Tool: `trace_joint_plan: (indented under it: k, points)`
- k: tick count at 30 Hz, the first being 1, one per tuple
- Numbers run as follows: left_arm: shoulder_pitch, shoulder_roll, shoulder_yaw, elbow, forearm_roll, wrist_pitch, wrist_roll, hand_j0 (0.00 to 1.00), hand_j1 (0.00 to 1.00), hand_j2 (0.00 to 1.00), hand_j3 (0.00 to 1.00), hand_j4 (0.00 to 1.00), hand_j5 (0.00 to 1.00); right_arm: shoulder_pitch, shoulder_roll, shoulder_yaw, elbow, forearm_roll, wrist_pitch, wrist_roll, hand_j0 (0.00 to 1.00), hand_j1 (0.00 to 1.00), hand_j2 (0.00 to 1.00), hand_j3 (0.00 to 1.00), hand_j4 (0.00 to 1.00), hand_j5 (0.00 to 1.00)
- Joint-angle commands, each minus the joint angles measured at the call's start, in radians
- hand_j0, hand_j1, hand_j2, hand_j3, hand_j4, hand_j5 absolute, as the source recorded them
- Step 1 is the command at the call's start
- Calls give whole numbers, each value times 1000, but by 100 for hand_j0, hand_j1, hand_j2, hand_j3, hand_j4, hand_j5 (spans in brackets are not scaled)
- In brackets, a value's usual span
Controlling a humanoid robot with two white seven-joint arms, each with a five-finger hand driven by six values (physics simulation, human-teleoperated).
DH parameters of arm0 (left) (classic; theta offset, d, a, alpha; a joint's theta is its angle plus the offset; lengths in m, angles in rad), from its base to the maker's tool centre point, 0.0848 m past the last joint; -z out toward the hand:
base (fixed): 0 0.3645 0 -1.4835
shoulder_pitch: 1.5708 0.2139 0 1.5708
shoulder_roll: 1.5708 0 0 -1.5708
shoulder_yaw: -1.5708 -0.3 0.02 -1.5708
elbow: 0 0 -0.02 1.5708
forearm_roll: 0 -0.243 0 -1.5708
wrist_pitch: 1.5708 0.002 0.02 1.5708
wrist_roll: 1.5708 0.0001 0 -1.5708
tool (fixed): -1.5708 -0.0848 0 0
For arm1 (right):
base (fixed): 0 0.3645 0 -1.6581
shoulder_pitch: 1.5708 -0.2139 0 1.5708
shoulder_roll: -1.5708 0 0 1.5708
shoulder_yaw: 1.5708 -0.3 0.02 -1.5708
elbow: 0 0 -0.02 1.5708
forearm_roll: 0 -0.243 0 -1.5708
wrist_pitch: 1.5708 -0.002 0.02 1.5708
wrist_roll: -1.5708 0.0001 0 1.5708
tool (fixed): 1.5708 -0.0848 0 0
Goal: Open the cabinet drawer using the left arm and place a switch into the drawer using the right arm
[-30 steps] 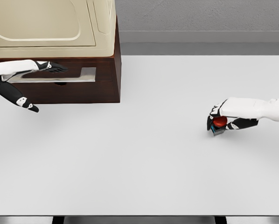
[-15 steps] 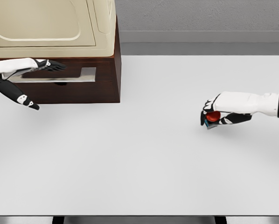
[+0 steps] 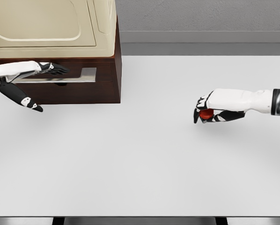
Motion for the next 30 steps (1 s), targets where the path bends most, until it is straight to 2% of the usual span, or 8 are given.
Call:
trace_joint_plan:
  k: [1,7,9,10,25,30]
  points:
    - [0,-2,1,1,5,1,0,98,98,98,98,98,98,0,2,0,-2,-7,2,0,51,51,51,51,51,51]
    - [26,-1,16,-1,7,-1,0,98,98,98,98,98,98,-14,19,0,-2,-9,4,0,51,51,51,51,51,51]
    - [101,-2,94,-4,7,-1,0,98,98,98,98,98,98,-20,32,0,-2,-9,4,0,51,51,51,51,51,51]
    - [117,-2,114,-7,7,-1,0,98,98,98,98,98,98,-21,33,0,-2,-9,4,0,51,51,51,51,51,51]
    - [146,18,111,-25,19,1,0,99,99,99,99,99,99,-44,62,1,-4,-9,5,0,51,51,51,51,51,51]
    - [147,44,113,-59,22,1,0,99,99,99,99,99,99,-52,75,1,-5,-10,5,0,51,51,51,51,51,51]
